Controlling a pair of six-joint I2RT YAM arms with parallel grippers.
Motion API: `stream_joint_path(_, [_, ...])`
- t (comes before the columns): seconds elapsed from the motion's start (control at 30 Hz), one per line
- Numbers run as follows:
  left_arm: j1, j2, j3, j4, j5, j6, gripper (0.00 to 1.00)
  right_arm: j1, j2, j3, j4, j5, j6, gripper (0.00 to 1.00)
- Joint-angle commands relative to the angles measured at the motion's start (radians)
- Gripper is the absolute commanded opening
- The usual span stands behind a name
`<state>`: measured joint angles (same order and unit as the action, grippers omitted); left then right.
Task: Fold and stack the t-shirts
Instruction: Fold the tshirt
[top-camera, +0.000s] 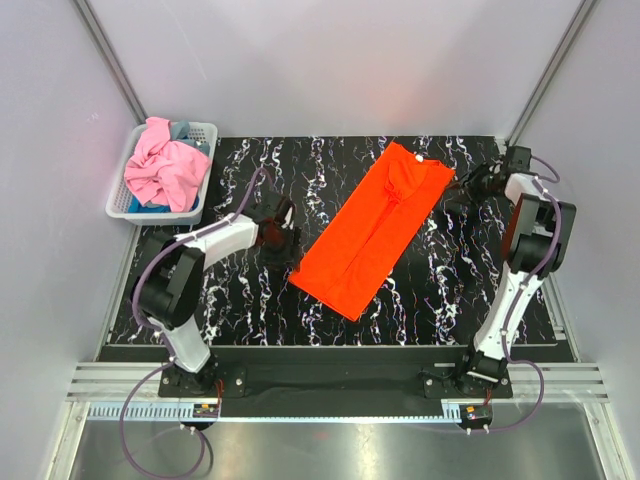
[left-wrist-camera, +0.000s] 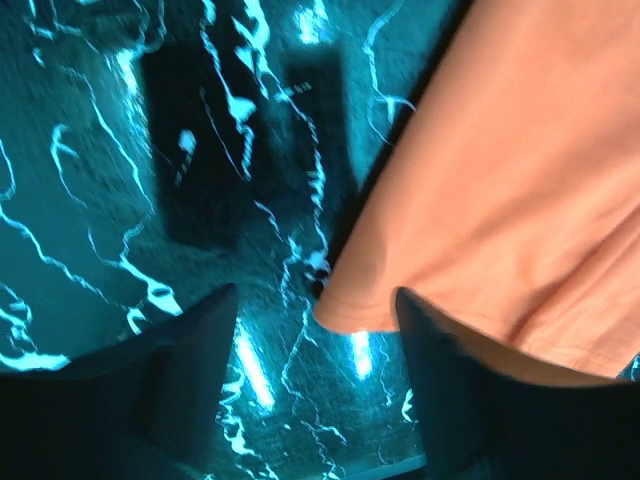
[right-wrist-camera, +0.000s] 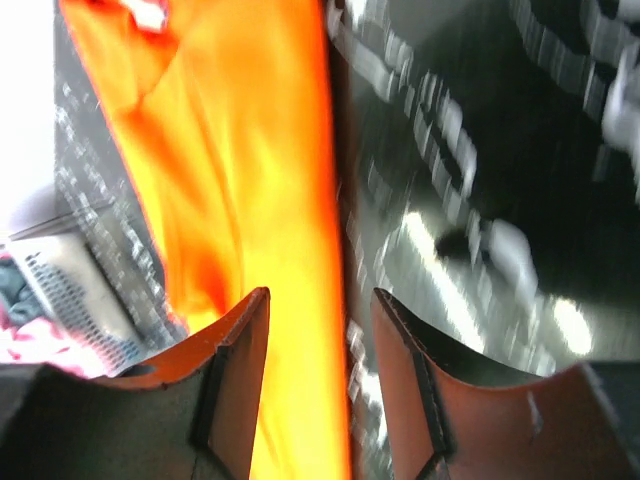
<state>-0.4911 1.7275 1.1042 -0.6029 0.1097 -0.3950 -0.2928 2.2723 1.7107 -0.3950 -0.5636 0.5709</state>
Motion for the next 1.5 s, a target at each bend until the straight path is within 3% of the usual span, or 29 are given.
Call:
stream_joint_path(0.0, [0.009, 0.040, 0.005, 0.066, 0.117, 0.035, 0.61, 0.009, -0.189, -0.091, 0.090, -0.010, 0.060, 0.52])
stream_joint_path(0.03, [0.009, 0.046, 0.003, 0.075, 0.142, 0.038, 0.58, 0.009, -0.238, -0.150, 0.085, -0.004, 0.069, 0.52])
stream_joint_path(0.17, [0.009, 0.058, -0.012, 0.077, 0.148, 0.013, 0.24, 0.036, -0.335, -0.290, 0.111, -0.016, 0.077, 0.53])
stream_joint_path(0.33, [0.005, -0.032, -0.137, 0.126, 0.182, -0.062, 0.00, 0.105, -0.454, -0.443, 0.073, 0.043, 0.004, 0.55])
stream_joint_path(0.57, [-0.087, -0.235, -0.398, 0.247, 0.217, -0.229, 0.00, 0.146, -0.464, -0.540, 0.197, 0.031, 0.011, 0.57])
stream_joint_path(0.9, [-0.244, -0.525, -0.671, 0.436, 0.177, -0.557, 0.02, 0.146, -0.190, -0.197, 0.068, 0.019, -0.109, 0.55])
stream_joint_path(0.93, [-0.265, -0.554, -0.682, 0.445, 0.173, -0.599, 0.04, 0.146, -0.169, -0.171, 0.059, 0.024, -0.114, 0.54])
stream_joint_path(0.97, [-0.274, -0.565, -0.685, 0.457, 0.163, -0.611, 0.14, 0.146, -0.146, -0.146, 0.044, 0.025, -0.117, 0.54])
stream_joint_path(1.07, [-0.303, -0.589, -0.659, 0.401, 0.113, -0.620, 0.24, 0.146, -0.050, -0.051, 0.032, 0.007, -0.118, 0.52])
stream_joint_path(1.13, [-0.307, -0.595, -0.612, 0.339, 0.075, -0.604, 0.43, 0.146, 0.018, 0.024, 0.010, -0.005, -0.114, 0.49])
stream_joint_path(1.2, [-0.307, -0.597, -0.577, 0.253, 0.016, -0.588, 0.51, 0.146, 0.068, 0.079, 0.004, -0.015, -0.106, 0.48])
stream_joint_path(1.33, [-0.305, -0.585, -0.491, 0.161, -0.063, -0.541, 0.57, 0.146, 0.139, 0.164, 0.013, -0.036, -0.080, 0.44])
stream_joint_path(1.47, [-0.305, -0.591, -0.446, 0.175, -0.106, -0.496, 0.59, 0.152, 0.210, 0.263, -0.004, -0.056, -0.057, 0.38])
